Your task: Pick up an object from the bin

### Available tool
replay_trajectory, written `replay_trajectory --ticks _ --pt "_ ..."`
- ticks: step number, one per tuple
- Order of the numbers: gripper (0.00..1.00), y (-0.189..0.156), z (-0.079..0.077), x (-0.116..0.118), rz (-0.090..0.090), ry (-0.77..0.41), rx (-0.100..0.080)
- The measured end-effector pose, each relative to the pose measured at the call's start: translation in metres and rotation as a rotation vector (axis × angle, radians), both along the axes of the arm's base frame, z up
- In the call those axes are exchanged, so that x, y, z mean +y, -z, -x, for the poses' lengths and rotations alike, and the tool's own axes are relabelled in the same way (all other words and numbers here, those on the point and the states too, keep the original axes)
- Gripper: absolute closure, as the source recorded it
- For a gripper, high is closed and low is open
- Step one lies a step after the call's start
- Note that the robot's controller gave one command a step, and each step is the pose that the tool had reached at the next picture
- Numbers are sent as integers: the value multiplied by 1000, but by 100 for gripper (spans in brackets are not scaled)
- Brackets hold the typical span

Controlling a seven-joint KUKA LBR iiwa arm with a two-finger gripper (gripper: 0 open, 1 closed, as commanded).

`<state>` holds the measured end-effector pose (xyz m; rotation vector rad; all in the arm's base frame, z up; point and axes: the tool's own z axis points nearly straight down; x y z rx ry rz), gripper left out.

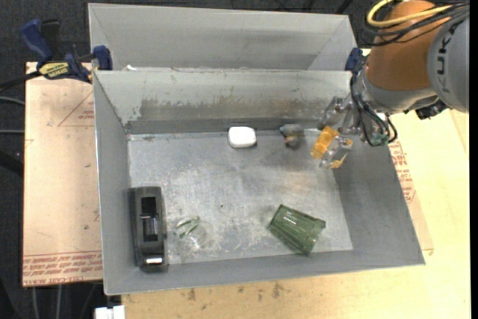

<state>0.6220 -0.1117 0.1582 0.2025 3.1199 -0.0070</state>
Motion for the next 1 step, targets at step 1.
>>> replay_trajectory --ticks 1 --pt "100 -147 -8 -21 3 -541 7"
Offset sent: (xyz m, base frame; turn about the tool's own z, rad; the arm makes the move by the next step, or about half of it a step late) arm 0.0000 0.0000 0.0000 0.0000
